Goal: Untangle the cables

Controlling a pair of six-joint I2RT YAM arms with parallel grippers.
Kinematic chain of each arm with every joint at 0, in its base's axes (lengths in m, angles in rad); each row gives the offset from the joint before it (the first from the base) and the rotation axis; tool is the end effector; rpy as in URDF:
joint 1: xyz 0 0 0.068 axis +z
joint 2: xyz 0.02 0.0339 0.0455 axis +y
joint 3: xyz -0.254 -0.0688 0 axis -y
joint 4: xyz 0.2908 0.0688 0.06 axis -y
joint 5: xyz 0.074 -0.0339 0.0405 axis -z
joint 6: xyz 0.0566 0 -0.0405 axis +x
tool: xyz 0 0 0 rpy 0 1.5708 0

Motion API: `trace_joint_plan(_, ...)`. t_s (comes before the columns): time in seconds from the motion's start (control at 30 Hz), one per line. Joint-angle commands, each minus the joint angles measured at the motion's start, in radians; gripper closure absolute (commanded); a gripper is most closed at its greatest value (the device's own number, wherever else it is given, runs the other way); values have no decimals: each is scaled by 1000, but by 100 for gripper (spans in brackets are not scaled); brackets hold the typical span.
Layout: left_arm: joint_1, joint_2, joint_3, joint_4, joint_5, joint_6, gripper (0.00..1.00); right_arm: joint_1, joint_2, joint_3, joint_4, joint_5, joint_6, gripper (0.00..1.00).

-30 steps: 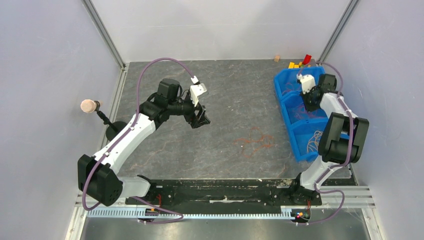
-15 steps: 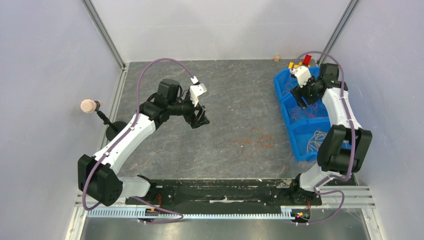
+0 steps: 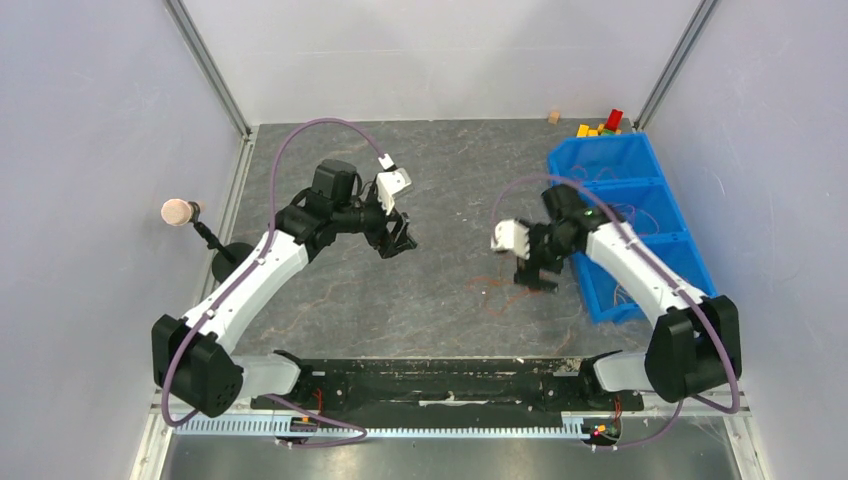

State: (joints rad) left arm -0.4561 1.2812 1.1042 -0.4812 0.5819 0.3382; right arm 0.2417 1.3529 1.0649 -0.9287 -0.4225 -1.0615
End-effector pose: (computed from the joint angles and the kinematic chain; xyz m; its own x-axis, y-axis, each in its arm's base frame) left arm 0.2918 -0.1778 0.2906 -0.2665 0.4395 -0.8578 0.8976 0.4375 -0.0547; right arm 0.2901 0.0954 0.2186 -0.1329 -0.8529 -0.5048 -0.9689 0.2192 -0.1152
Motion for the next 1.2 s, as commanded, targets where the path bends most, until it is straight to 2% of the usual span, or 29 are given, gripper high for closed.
trace_joint_plan(0.0,7,-51,-12,6,-1,16,19,116,-34,-143,105,95,-21,2)
trace_joint_plan(0.1,7,-48,-15,4,4,2,19,162,-5,-208,240,151,46,2)
trace_joint_plan(0.23,-3,-17,-51,41,69,-53,19,169,51,-201,295,145,135,4)
trace_joint_plan(0.33,-47,45,-106,158,67,-175,22,167,59,-167,293,104,187,6)
trace_joint_plan(0.5,-182,220,-150,367,46,-260,26,104,51,-95,236,1,251,7)
trace_joint_plan(0.7,-265,400,-170,643,75,-250,31,1,86,-80,285,18,318,8)
trace_joint_plan(0.83,-317,517,-127,687,32,-228,35,-45,176,-24,225,18,388,14)
trace_joint_plan(0.93,-355,568,-98,671,-11,-185,38,-56,168,-48,196,21,370,17)
trace_joint_plan(1.07,-372,617,-86,666,-80,-210,49,-56,163,-97,205,38,360,20)
trace_joint_plan(1.17,-370,629,-84,652,-129,-220,69,-56,180,-133,244,108,358,26)
